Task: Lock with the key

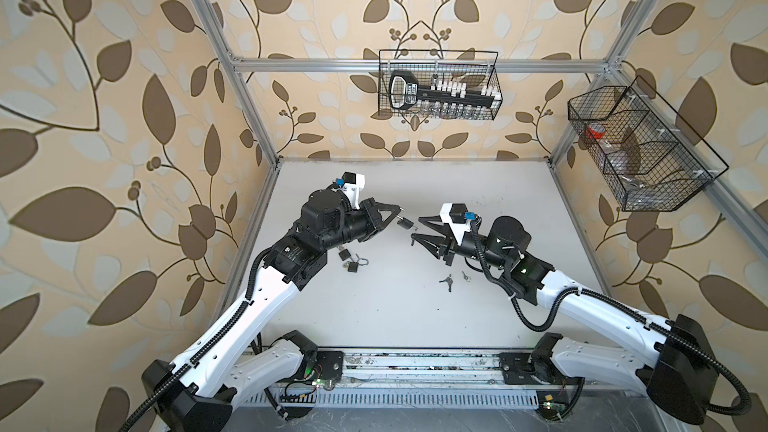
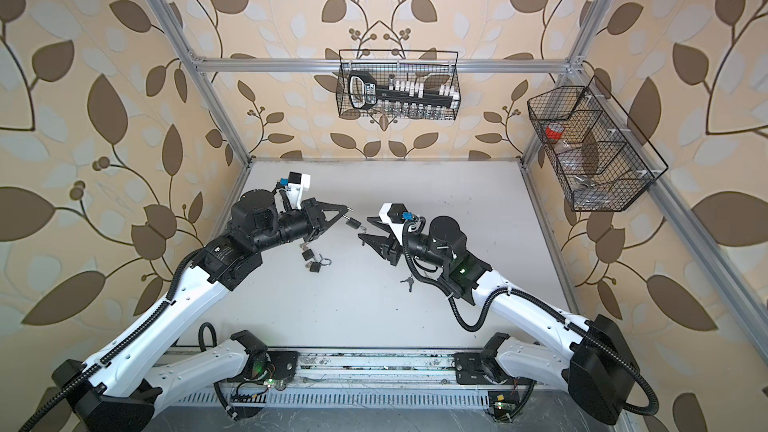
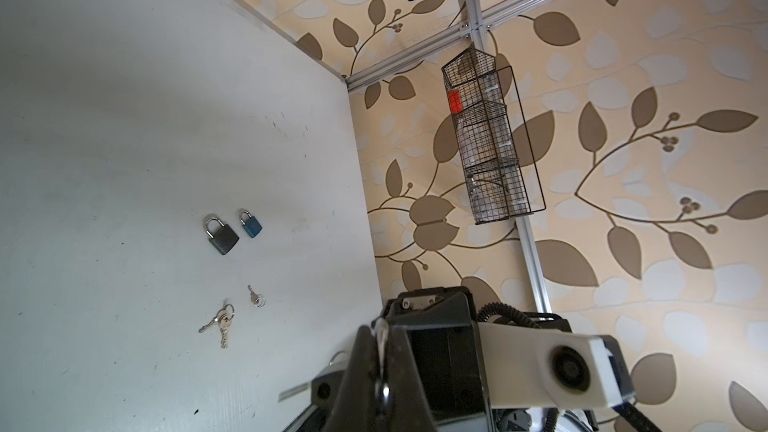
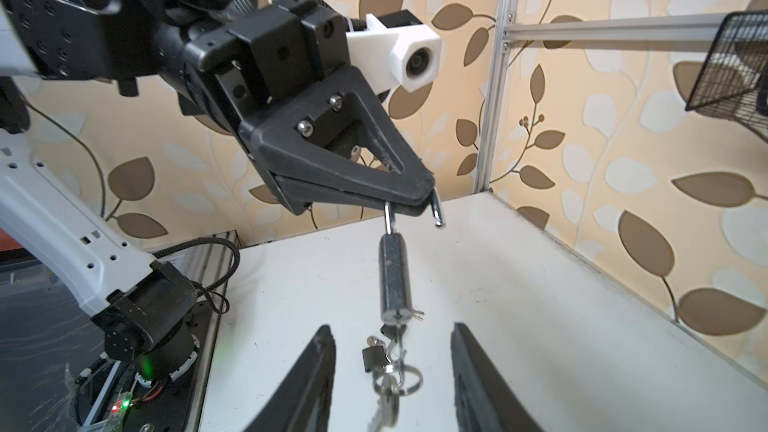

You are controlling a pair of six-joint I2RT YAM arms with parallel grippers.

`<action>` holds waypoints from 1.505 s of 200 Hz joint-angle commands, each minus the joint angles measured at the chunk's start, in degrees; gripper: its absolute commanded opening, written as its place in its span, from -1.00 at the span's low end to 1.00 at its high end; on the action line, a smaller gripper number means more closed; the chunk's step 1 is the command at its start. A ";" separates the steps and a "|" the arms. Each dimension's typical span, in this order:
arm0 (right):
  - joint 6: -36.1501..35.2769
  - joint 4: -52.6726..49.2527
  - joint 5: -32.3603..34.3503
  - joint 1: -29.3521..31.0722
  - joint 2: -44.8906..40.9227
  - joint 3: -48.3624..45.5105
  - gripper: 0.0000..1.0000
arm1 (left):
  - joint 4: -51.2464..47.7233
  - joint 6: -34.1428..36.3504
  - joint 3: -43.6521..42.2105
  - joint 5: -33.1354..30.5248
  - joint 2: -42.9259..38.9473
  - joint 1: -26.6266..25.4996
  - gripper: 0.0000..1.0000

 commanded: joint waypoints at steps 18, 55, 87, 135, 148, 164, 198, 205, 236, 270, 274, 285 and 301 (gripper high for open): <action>1.13 2.82 -5.12 -0.19 2.36 3.63 -0.18 | 7.56 -2.01 0.01 2.96 -1.90 -0.01 -1.00; 1.25 3.58 -5.10 -0.41 3.92 5.40 -0.33 | 7.87 -2.01 0.45 3.81 -1.28 0.03 -1.00; 1.94 4.33 -5.09 -0.58 4.81 5.54 -0.47 | 7.96 -1.84 0.30 3.77 -1.36 0.01 -1.00; 2.98 5.23 -4.99 -1.09 5.02 4.92 -0.68 | 7.65 -1.65 0.23 3.55 -1.18 0.00 -1.00; 3.26 5.26 -4.96 -1.11 4.60 4.91 -0.76 | 7.62 -1.61 0.19 3.38 -1.27 -0.01 -1.00; 3.52 5.19 -4.69 -1.11 3.82 4.78 -0.88 | 6.94 -1.11 0.35 2.96 -1.19 0.04 -1.00; 2.83 1.01 -3.94 -1.15 2.46 5.55 -1.00 | 4.25 1.08 0.78 1.32 -1.01 0.02 -0.67; 2.63 -0.37 -3.64 -1.12 2.36 5.68 -1.00 | 3.65 1.79 1.00 1.06 -1.01 0.01 -0.48; 2.89 -4.11 -2.51 -1.17 0.97 4.31 -1.00 | -0.42 6.06 2.69 -2.29 -1.44 -0.01 0.04; 2.52 -6.54 -1.60 -1.13 -2.13 1.43 -1.00 | -11.84 16.62 9.85 -6.08 1.10 -0.01 0.08; 2.21 -7.12 -1.57 -1.11 -2.39 1.36 -1.00 | -12.91 17.77 10.57 -6.25 1.54 -0.01 0.09; 1.19 -8.90 -1.48 -1.12 -3.22 1.30 -1.00 | -15.12 21.15 12.11 -5.82 2.68 0.05 0.14; -0.86 -11.65 -1.57 -1.11 -4.26 1.72 -1.00 | -17.31 24.69 13.39 -5.42 3.85 0.01 0.20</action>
